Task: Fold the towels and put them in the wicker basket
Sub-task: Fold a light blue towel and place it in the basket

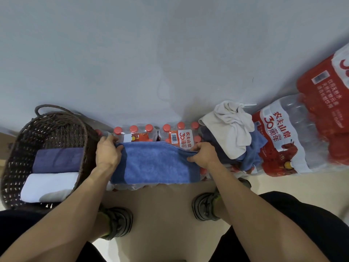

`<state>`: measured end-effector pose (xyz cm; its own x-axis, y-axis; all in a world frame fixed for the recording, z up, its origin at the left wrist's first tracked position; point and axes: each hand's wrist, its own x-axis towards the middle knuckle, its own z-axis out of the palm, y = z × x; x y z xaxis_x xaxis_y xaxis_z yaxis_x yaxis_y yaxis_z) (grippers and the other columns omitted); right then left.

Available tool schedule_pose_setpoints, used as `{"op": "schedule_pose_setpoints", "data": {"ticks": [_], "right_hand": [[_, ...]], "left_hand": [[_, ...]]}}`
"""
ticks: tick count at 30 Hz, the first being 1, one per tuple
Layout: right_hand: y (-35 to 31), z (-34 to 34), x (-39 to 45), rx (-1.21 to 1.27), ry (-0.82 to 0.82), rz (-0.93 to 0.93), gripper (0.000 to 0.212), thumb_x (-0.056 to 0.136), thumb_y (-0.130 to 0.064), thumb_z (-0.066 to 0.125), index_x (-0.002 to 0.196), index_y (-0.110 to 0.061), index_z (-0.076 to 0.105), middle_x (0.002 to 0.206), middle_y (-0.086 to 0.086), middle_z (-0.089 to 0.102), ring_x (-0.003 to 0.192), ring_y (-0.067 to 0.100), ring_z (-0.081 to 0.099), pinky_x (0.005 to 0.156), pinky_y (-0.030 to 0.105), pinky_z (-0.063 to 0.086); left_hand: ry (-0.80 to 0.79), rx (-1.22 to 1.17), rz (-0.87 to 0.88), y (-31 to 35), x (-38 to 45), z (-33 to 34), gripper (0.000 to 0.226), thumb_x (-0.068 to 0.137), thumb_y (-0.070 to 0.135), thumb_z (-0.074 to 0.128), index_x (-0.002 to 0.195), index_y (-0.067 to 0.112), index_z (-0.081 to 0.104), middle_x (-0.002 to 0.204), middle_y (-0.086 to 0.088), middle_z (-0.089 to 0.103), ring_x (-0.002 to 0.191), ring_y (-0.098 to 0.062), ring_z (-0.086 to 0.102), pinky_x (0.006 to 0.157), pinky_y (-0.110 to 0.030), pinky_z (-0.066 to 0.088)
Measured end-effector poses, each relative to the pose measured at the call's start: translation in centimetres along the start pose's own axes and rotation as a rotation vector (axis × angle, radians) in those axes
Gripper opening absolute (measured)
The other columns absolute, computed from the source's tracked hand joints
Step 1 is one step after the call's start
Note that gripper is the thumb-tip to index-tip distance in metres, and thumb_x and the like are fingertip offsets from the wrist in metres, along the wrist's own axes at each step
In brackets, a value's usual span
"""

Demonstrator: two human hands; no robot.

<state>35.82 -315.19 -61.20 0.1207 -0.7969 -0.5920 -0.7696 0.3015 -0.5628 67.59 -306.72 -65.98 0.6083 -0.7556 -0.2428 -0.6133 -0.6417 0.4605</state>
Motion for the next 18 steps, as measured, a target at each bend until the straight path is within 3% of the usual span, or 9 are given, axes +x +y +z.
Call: {"op": "schedule_pose_setpoints", "data": {"ticks": [5,10,13,15,18], "right_hand": [[-0.3,1.0,-0.8,-0.137,-0.053,-0.101,0.016,0.067,-0.023,0.085,0.073,-0.018,0.070,0.088,-0.008,0.068,0.091,0.010,0.061,0.061,0.017,0.047],[-0.6,1.1,-1.5,-0.134,-0.049,-0.153,0.020,0.066,-0.020,0.087,0.066,-0.023,0.068,0.080,-0.015,0.065,0.086,0.006,0.061,0.059,0.013,0.041],[-0.4,0.9,-1.6,-0.208,-0.078,-0.212,0.015,0.068,-0.007,0.084,0.069,-0.012,0.070,0.096,-0.004,0.068,0.102,0.013,0.060,0.075,0.021,0.048],[-0.3,0.8,-1.6,-0.221,-0.056,-0.192,0.016,0.075,0.004,0.071,0.073,-0.011,0.067,0.113,0.003,0.067,0.113,0.020,0.057,0.085,0.026,0.050],[-0.1,0.7,-1.5,-0.213,-0.018,-0.161,0.023,0.079,0.005,0.064,0.074,-0.017,0.065,0.112,0.004,0.070,0.113,0.022,0.060,0.089,0.031,0.053]], "left_hand": [[-0.006,0.025,0.020,0.5,-0.4,0.1,0.015,0.091,0.020,0.065,0.104,0.014,0.068,0.106,-0.008,0.056,0.094,-0.028,0.059,0.088,-0.043,0.052],[-0.030,-0.008,0.022,0.3,-0.5,-0.3,0.010,0.092,0.018,0.062,0.100,0.013,0.064,0.105,-0.009,0.058,0.092,-0.028,0.059,0.088,-0.046,0.054],[-0.031,-0.018,0.022,0.2,-0.6,-0.5,0.010,0.092,0.016,0.062,0.101,0.012,0.063,0.104,-0.011,0.062,0.091,-0.030,0.061,0.087,-0.045,0.054],[-0.041,-0.034,-0.002,0.3,-0.7,-0.6,0.011,0.092,0.016,0.062,0.102,0.012,0.063,0.104,-0.012,0.063,0.093,-0.030,0.061,0.086,-0.043,0.053],[-0.050,-0.050,-0.023,0.5,-0.8,-0.6,0.011,0.092,0.017,0.062,0.103,0.013,0.063,0.106,-0.011,0.063,0.094,-0.029,0.061,0.084,-0.042,0.051]]}}
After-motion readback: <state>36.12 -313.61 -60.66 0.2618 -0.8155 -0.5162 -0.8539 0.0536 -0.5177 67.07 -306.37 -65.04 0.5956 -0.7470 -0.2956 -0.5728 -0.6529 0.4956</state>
